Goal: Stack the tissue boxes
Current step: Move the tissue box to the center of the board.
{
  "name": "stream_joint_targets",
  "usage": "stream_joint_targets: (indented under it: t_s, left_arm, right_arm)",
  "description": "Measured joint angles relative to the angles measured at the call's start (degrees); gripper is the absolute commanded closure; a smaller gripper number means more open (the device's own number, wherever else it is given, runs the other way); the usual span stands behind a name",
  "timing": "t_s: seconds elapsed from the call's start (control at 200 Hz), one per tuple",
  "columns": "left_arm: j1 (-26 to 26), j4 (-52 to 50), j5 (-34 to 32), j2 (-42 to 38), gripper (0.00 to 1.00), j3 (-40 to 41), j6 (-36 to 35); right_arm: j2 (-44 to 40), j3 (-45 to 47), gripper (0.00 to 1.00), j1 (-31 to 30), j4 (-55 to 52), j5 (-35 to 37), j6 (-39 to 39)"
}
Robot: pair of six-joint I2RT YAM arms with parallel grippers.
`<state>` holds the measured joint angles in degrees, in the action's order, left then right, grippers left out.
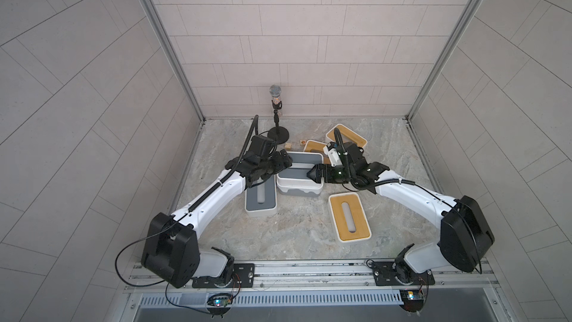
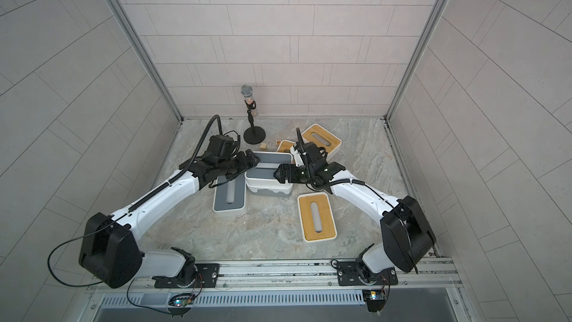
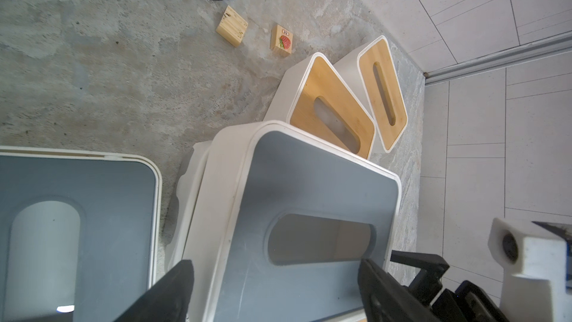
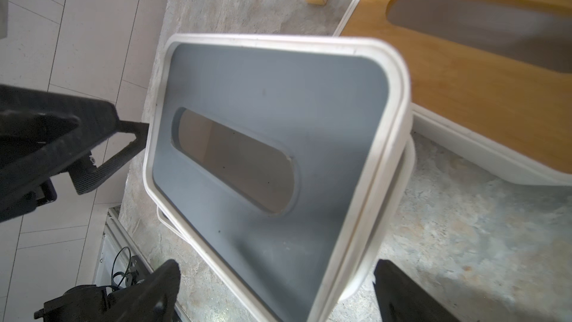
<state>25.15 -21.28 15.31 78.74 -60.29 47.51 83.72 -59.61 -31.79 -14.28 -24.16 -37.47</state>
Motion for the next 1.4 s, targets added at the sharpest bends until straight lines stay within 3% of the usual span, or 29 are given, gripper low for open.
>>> stream_joint_targets:
  t_s: [0.265, 0.49, 0.706, 0.981, 1.401]
  left_arm:
    - [0.0, 0.1, 0.9, 0.0, 0.11, 0.0, -0.2]
    - [0.0, 0.1, 1.5, 0.0, 0.11, 0.0, -0.8]
    - [0.0, -0.7, 0.2, -1.2, 0.09, 0.0, -1.6]
    - [0.0, -4.6, -3.0, -6.4, 0.08, 0.0, -4.1]
    - [0.0, -5.6, -3.4, -13.9, 0.08, 6.7, -4.0]
  right_arm:
    - [0.1, -4.3, 0.01, 2.0, -1.6, 0.2, 2.5]
    - [0.1, -6.2, 0.0, 8.9, -5.2, 1.5, 6.3]
    - [1.8, -10.0, 0.07, 14.2, -11.1, 4.3, 13.4]
    - [9.4, -18.3, 0.15, 14.3, -18.8, 5.7, 25.4]
    - [20.6, -27.3, 0.22, 12.7, -28.3, 7.2, 35.4]
